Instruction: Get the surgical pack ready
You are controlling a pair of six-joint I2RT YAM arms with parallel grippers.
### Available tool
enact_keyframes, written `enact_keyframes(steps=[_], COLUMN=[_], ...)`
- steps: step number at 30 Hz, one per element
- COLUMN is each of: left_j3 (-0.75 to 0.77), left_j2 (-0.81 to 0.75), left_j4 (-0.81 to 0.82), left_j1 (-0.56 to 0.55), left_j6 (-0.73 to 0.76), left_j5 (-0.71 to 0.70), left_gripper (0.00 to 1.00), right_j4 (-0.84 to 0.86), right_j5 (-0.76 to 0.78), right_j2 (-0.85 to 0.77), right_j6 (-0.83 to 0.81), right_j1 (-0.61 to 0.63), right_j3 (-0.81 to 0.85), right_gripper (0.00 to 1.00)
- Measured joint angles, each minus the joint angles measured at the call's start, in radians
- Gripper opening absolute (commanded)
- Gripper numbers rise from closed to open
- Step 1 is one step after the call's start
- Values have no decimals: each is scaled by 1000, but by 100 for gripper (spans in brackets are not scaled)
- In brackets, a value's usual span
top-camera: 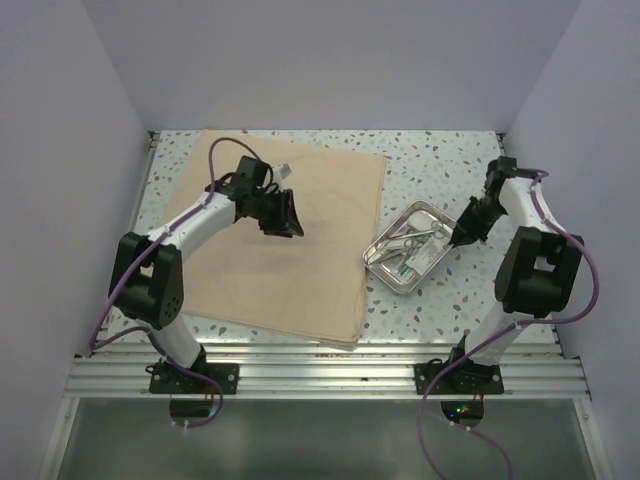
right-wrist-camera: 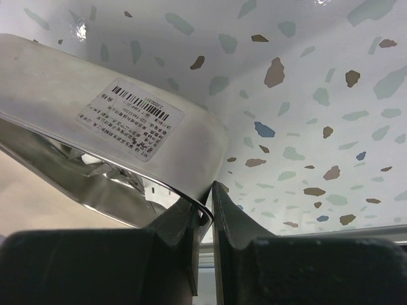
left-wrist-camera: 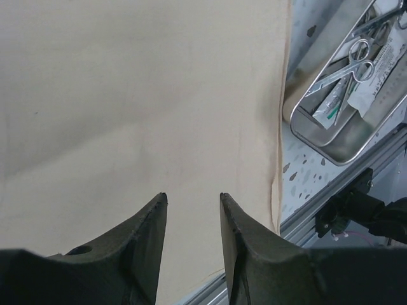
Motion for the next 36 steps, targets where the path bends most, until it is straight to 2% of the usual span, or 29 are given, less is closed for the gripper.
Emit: enact_keyframes(steps=[3, 6, 15, 22, 23, 26, 29, 31, 32, 36], left_j3=[35, 64, 421, 520, 530, 576, 620, 640, 647, 677], left_j2=[59, 103, 390, 524, 534, 568, 594, 602, 606, 624], left_j4=[54, 145, 186, 130, 119, 98, 92, 83, 78, 65], left_j1=[-64, -164, -384, -453, -458, -465, -472, -476, -476, -483], left_j6=[-2, -33, -124, -123, -123, -120, -113, -92, -77, -42], left_j5=[12, -8, -198, -340, -354, -369, -351, -331, -311, -229], left_gripper=[45, 56, 56, 54, 53, 38, 15, 9, 1, 0], right_j4=[1, 0, -3, -4, -4, -7, -8, -8, -6, -14], right_j5=[0, 0, 4, 5, 5, 5, 6, 14, 24, 74], right_j2=[0, 0, 0, 0, 0, 0, 0, 0, 0, 0], right_j6=[-4, -6, -6, -6, -6, -5, 1, 0, -2, -10], right_j1=[-1, -1, -1, -1, -1, -1, -2, -2, -2, -5], right_j3=[-1, -2, -2, -2, -2, -2, 1, 4, 7, 39], right_gripper=[0, 0, 0, 0, 0, 0, 0, 0, 0, 0])
